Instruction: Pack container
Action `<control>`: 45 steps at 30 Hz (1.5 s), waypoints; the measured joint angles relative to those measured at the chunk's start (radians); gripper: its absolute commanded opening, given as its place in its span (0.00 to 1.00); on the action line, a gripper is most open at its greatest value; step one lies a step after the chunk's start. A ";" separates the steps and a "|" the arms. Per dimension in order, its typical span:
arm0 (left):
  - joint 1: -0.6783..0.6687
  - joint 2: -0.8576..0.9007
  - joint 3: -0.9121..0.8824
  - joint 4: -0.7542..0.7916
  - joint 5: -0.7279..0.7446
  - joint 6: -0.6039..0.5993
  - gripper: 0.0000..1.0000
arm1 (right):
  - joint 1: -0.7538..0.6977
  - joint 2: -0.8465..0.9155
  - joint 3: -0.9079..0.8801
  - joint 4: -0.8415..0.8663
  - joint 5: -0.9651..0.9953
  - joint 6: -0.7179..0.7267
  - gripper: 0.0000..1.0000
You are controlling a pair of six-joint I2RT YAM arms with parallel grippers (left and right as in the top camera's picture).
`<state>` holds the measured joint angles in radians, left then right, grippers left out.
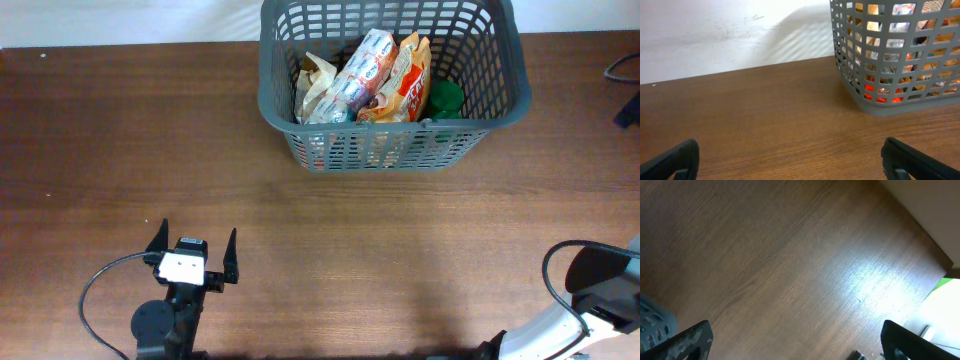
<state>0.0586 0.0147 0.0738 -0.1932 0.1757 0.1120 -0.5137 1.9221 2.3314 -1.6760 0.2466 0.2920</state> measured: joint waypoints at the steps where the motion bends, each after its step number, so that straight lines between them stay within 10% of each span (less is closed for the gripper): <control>1: 0.000 0.000 0.000 0.000 0.000 0.000 0.99 | 0.000 0.000 0.000 0.000 0.000 0.000 0.99; 45: 0.000 0.000 0.000 0.000 0.000 0.001 0.99 | 0.000 0.000 0.000 0.092 0.000 0.000 0.99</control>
<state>0.0586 0.0147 0.0738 -0.1932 0.1757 0.1127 -0.5137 1.9217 2.3314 -1.5845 0.2462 0.2920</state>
